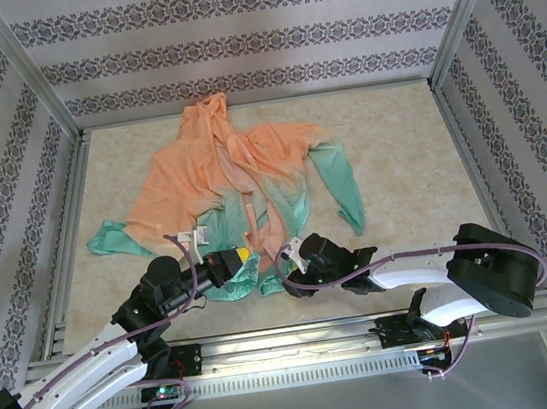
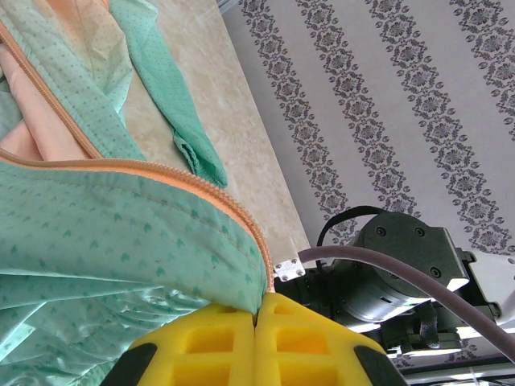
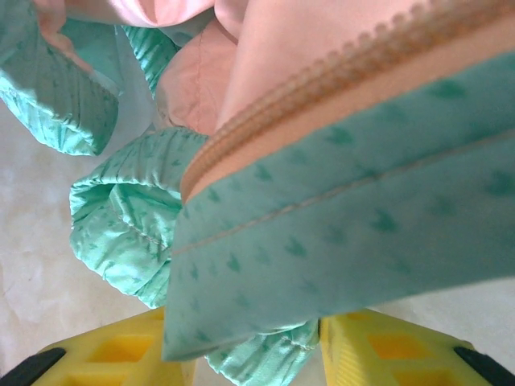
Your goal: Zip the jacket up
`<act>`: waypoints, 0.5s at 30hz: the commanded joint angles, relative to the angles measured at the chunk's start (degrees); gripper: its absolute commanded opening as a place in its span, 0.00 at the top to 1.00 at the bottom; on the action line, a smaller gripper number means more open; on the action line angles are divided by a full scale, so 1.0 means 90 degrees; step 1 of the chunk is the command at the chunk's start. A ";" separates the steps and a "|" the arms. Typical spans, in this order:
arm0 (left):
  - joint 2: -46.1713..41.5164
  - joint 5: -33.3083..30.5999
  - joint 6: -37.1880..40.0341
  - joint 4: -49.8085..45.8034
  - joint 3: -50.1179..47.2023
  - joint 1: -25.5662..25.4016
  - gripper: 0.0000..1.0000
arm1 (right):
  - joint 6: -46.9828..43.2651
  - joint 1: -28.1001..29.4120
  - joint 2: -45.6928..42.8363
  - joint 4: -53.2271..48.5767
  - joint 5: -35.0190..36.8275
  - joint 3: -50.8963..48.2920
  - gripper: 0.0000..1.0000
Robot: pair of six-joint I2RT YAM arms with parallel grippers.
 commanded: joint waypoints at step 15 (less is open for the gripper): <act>-0.0040 0.0000 0.0329 -0.0310 0.0017 0.0076 1.00 | -0.0309 0.0069 0.0067 0.0427 -0.0406 0.0252 0.96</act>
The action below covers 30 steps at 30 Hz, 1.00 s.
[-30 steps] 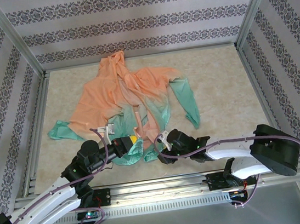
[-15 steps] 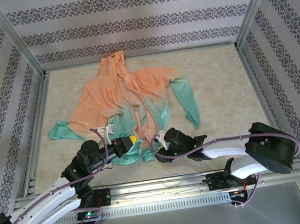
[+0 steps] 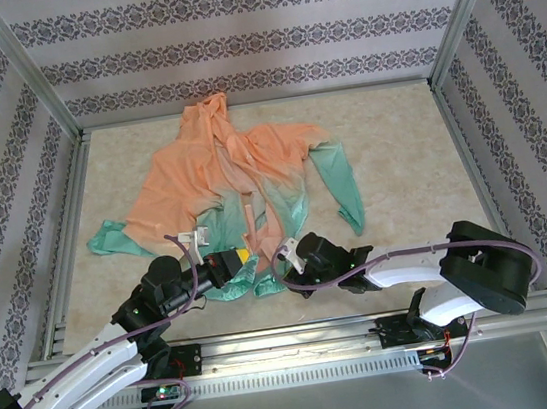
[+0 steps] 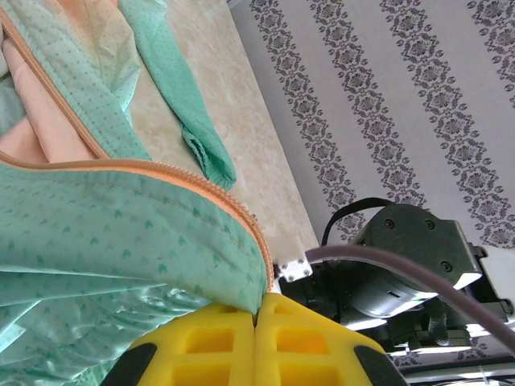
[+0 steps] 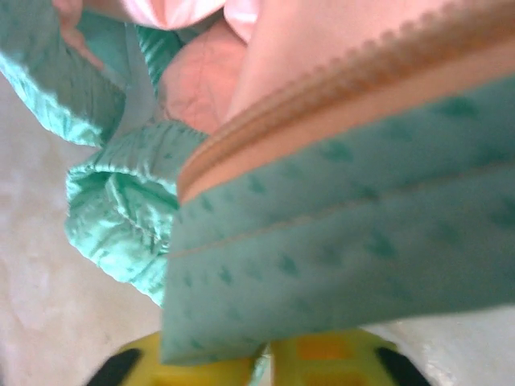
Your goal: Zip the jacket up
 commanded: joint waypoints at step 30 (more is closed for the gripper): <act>0.1793 0.0111 0.1334 0.0570 -0.0019 0.0086 1.00 | 0.0091 -0.0827 -0.1139 0.0389 -0.1874 -0.0570 0.61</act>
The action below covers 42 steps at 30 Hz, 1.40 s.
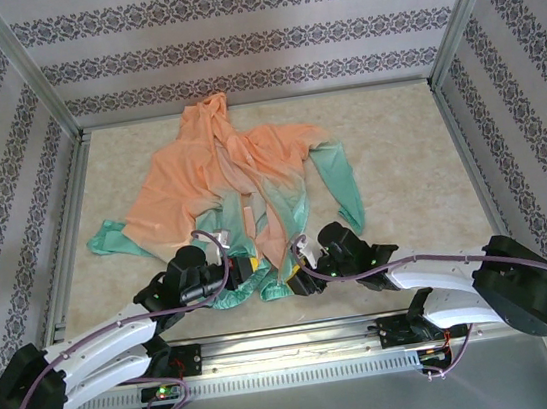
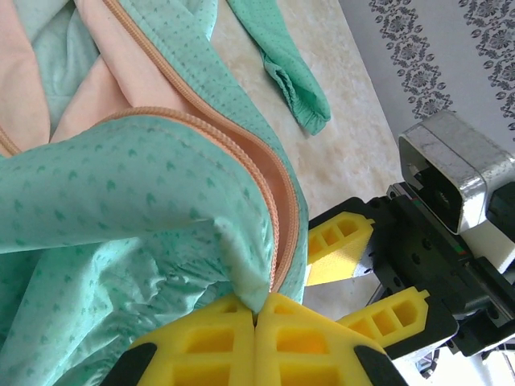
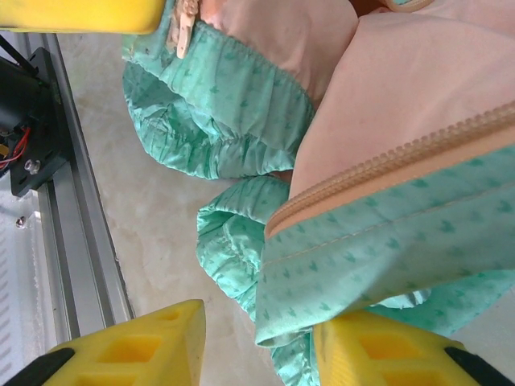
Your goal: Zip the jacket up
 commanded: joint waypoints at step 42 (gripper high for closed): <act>0.1926 0.0289 0.0412 0.1687 0.0084 -0.0006 1.00 | -0.0238 -0.1679 0.1840 -0.2524 -0.1678 0.2232 1.00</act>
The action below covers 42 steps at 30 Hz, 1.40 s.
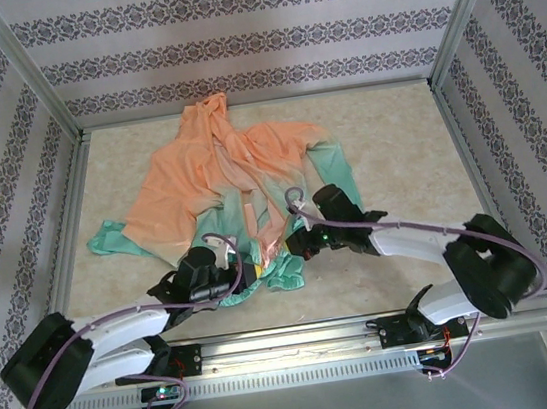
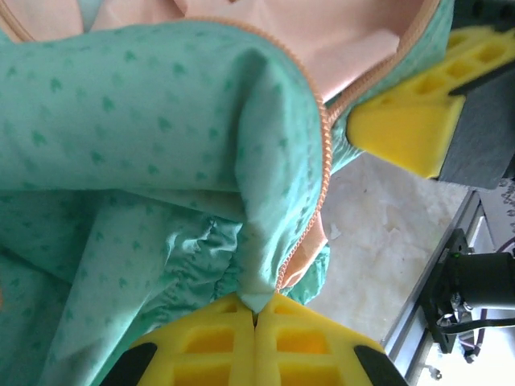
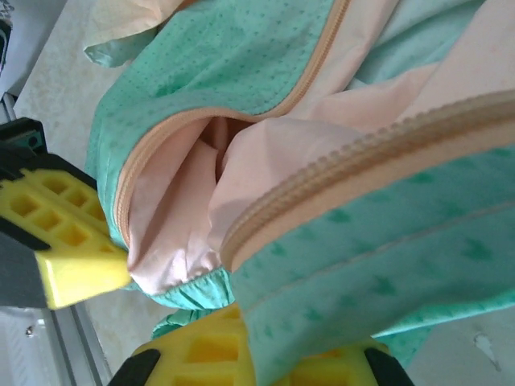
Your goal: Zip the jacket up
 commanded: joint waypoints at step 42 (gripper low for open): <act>0.2578 -0.0302 0.0025 0.2007 0.0739 -0.0146 1.00 | 0.0475 0.0279 0.0746 0.1363 0.1085 -0.0721 0.71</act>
